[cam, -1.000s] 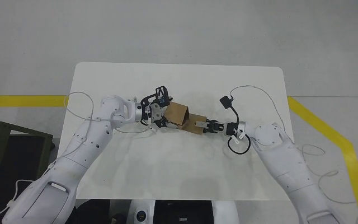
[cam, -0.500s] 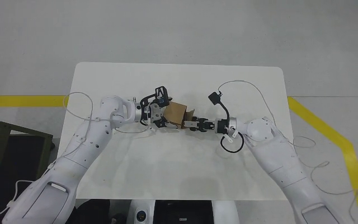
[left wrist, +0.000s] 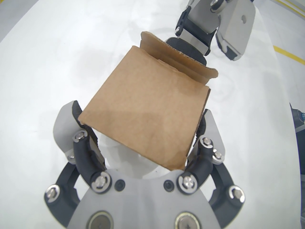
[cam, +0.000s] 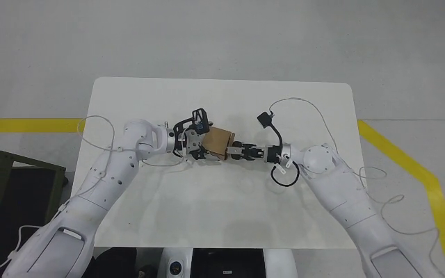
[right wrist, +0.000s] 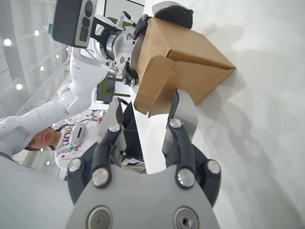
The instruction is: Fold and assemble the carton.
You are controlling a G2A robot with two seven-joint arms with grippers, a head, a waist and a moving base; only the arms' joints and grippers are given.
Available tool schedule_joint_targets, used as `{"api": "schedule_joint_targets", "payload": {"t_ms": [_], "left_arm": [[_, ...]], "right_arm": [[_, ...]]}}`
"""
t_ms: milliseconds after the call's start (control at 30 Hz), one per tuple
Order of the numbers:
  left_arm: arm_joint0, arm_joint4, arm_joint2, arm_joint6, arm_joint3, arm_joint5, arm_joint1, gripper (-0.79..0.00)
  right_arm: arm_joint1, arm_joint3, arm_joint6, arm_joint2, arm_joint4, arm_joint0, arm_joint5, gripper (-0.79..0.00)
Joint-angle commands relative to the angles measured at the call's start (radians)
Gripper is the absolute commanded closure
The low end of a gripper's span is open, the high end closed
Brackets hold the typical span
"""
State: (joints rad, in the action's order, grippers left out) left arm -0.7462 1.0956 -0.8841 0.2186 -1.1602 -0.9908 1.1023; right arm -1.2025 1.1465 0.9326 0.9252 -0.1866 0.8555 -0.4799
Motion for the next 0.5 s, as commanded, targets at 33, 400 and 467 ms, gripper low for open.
{"api": "schedule_joint_targets", "payload": {"t_ms": [33,400,467], "left_arm": [[-0.001,-0.001,0.0,0.003,0.0,-0.002,0.0,-0.785],[-0.003,-0.001,-0.005,0.016,0.002,-0.008,-0.001,-0.785],[-0.003,-0.003,-0.005,0.019,0.002,-0.009,-0.001,-0.785]], "right_arm": [[-0.003,-0.017,-0.003,-0.004,0.0,-0.009,-0.001,-0.339],[-0.015,-0.059,-0.01,-0.019,0.012,-0.035,-0.005,-0.302],[-0.016,-0.066,-0.011,-0.021,0.022,-0.041,-0.001,-0.299]]}}
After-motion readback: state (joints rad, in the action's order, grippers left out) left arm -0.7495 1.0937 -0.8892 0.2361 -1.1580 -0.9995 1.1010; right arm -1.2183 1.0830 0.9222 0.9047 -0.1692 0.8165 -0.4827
